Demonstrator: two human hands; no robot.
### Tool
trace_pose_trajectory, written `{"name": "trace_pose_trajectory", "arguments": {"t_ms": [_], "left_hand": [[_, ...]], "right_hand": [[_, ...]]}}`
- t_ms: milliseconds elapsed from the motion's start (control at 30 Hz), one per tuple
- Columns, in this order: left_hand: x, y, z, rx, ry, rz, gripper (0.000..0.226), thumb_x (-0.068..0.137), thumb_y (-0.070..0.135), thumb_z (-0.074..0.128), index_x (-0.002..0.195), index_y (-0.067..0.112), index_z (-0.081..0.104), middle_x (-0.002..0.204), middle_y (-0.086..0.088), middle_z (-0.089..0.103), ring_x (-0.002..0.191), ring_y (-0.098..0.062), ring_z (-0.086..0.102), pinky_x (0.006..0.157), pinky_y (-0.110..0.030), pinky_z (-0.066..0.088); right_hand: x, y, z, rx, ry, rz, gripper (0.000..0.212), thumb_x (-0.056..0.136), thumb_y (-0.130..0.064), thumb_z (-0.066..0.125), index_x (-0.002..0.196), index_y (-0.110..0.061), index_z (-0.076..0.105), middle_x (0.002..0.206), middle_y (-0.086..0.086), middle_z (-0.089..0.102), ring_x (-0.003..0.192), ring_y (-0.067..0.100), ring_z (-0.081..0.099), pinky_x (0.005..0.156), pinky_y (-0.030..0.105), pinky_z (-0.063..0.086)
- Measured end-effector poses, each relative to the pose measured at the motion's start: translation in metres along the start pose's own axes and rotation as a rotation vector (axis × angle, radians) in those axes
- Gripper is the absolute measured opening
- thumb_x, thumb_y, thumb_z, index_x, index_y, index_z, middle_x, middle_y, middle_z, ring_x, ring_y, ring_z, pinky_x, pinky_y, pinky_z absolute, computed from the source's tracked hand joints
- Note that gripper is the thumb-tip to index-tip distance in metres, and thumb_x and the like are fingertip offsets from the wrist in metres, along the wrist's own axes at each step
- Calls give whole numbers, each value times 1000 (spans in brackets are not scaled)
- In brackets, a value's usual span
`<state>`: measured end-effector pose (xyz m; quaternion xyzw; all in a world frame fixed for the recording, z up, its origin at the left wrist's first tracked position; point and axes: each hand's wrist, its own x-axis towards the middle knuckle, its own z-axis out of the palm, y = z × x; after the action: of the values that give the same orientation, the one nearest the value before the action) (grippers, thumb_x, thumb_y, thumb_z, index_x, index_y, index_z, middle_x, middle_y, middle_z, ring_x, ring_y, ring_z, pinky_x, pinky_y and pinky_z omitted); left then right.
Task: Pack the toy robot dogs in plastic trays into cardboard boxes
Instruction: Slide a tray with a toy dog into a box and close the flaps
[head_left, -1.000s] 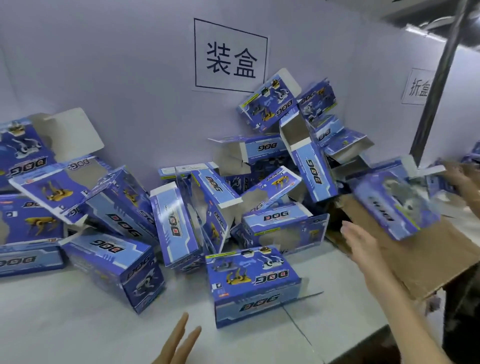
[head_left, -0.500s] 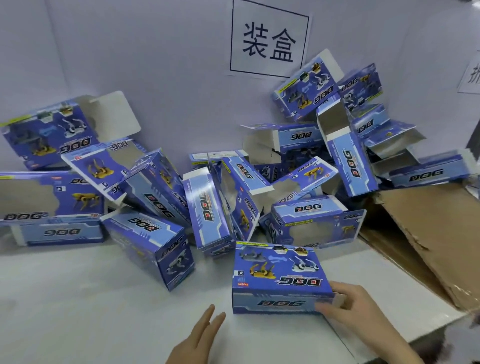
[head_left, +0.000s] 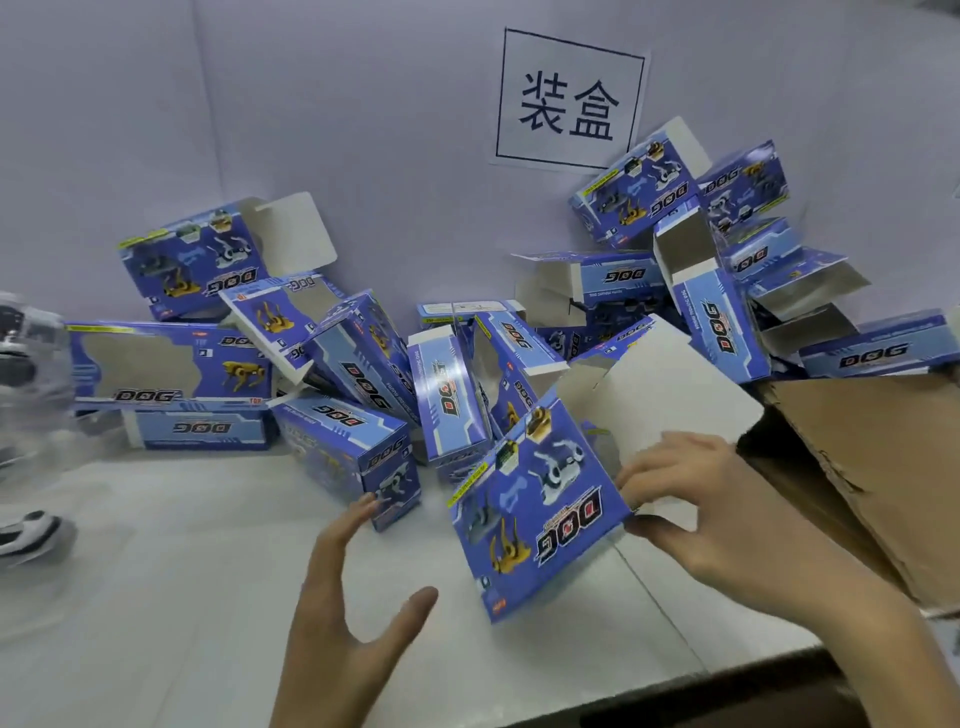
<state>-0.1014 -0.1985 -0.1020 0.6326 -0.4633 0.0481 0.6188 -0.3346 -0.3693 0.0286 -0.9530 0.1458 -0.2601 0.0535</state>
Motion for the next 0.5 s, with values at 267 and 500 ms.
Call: {"name": "trace_pose_trajectory", "arguments": {"t_ms": [267, 500], "left_hand": [[16, 38, -55, -246, -524, -287, 115, 46, 83, 76, 144, 38, 36, 143, 16, 54, 132, -7, 50, 113, -40, 38], [-24, 60, -52, -636, -456, -524, 84, 38, 53, 98, 114, 30, 70, 114, -8, 73, 102, -31, 71, 80, -36, 58]], "right_hand": [[-8, -55, -32, 184, -271, -242, 26, 91, -16, 72, 100, -41, 73, 110, -30, 68, 115, -1, 59, 120, 22, 7], [-16, -67, -29, 303, -159, -232, 28, 94, -22, 66, 114, -42, 70, 117, -28, 67, 119, -5, 58, 105, 10, 33]]}}
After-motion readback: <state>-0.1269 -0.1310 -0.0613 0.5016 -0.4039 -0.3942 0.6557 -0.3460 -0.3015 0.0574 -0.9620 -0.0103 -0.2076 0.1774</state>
